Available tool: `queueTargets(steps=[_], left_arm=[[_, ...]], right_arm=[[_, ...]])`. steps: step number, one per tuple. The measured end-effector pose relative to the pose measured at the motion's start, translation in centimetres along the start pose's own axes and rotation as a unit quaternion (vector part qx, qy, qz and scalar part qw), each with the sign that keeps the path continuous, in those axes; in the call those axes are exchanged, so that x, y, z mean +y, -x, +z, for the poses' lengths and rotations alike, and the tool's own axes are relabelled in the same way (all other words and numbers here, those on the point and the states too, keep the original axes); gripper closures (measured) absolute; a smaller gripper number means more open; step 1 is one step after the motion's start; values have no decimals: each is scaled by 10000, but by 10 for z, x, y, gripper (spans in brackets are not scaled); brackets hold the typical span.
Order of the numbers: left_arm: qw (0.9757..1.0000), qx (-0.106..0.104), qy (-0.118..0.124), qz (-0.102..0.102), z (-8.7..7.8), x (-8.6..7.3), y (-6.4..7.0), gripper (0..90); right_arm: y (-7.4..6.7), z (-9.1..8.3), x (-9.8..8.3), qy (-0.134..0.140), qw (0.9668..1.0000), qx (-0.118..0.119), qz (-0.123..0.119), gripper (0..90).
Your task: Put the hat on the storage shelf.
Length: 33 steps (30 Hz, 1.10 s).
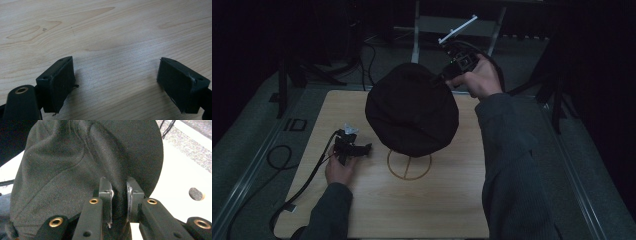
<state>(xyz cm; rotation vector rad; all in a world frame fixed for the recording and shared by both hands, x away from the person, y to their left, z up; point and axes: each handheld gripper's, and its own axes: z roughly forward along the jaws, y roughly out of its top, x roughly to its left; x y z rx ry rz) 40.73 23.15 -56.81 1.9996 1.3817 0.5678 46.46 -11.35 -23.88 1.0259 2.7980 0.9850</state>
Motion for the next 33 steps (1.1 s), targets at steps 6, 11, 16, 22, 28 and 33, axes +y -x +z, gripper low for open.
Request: queueTargets(steps=[6,11,16,22,28,33], left_arm=[[10000,2,-2,0,0,0,0,141],[10000,9,2,-3,0,0,0,141],[10000,3,-3,5,0,0,0,142],[10000,0,-1,1,0,0,0,141],[10000,-4,-16,23,0,0,0,141],[10000,-1,5,4,0,0,0,141]], right_arm=[[1,25,0,-171,9998,64,56,787],[2,44,0,-421,9990,-88,72,786],[2,55,1,-549,9980,-307,80,786],[1,64,0,-652,9966,-496,56,779],[1,74,-2,-776,9948,-656,27,765],[1,80,-3,-864,9932,-777,-35,743]])
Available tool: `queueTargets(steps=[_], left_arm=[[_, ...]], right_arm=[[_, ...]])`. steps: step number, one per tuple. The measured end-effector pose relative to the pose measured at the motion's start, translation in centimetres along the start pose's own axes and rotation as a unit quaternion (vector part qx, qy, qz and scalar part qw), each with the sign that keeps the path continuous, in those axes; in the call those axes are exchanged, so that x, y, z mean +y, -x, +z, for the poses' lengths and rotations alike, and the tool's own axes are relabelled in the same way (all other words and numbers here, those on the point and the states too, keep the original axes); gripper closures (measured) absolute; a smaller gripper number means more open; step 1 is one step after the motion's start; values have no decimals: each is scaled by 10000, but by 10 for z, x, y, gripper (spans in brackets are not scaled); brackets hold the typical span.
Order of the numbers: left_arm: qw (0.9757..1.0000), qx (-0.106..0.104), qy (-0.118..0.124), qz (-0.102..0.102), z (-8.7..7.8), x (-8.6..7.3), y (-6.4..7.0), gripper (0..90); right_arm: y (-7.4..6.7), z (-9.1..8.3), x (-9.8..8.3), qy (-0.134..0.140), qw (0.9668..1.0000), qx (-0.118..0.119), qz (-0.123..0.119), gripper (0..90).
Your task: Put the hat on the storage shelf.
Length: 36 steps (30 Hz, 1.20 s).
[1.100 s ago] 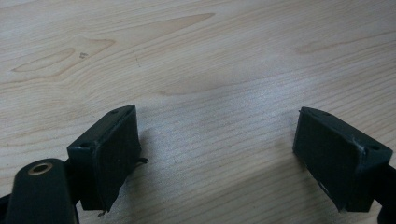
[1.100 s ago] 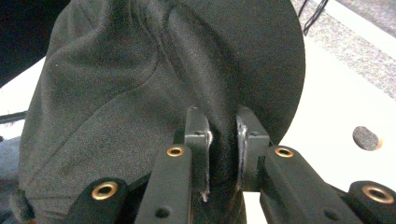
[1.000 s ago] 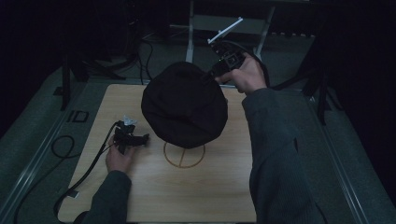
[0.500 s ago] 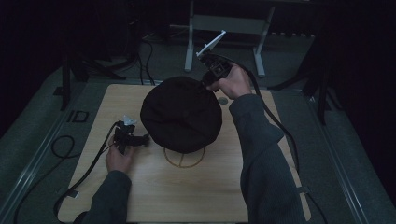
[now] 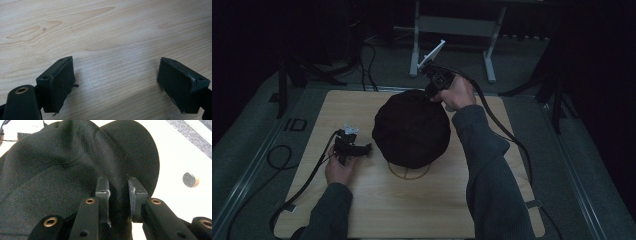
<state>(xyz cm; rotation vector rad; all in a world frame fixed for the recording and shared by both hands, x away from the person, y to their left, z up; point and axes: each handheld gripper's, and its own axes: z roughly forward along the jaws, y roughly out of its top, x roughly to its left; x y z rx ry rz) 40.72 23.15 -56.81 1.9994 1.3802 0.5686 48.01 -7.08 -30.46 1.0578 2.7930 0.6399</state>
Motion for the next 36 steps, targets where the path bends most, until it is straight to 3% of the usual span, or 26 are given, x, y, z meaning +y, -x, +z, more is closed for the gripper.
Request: queueTargets(steps=[10,14,17,24,31,34,36], left_arm=[[10000,0,-3,3,0,0,0,141],[10000,-4,-20,12,0,0,0,141],[10000,1,-5,2,0,0,0,141],[10000,1,-11,8,0,0,0,141],[10000,1,-10,7,0,0,0,141],[10000,0,-9,6,0,0,0,141],[10000,0,-9,7,0,0,0,141]], right_arm=[[1,3,-5,-136,9997,-178,-118,649],[7,0,-10,38,9996,-259,-66,636],[13,-1,-17,7,9996,-267,-50,617],[10,-4,-25,-142,9991,-245,-326,596],[3,-15,-33,-94,9983,-182,-554,592],[3,-19,-39,-195,9969,-374,-661,589],[4,-18,-45,-363,9943,-610,-792,577]])
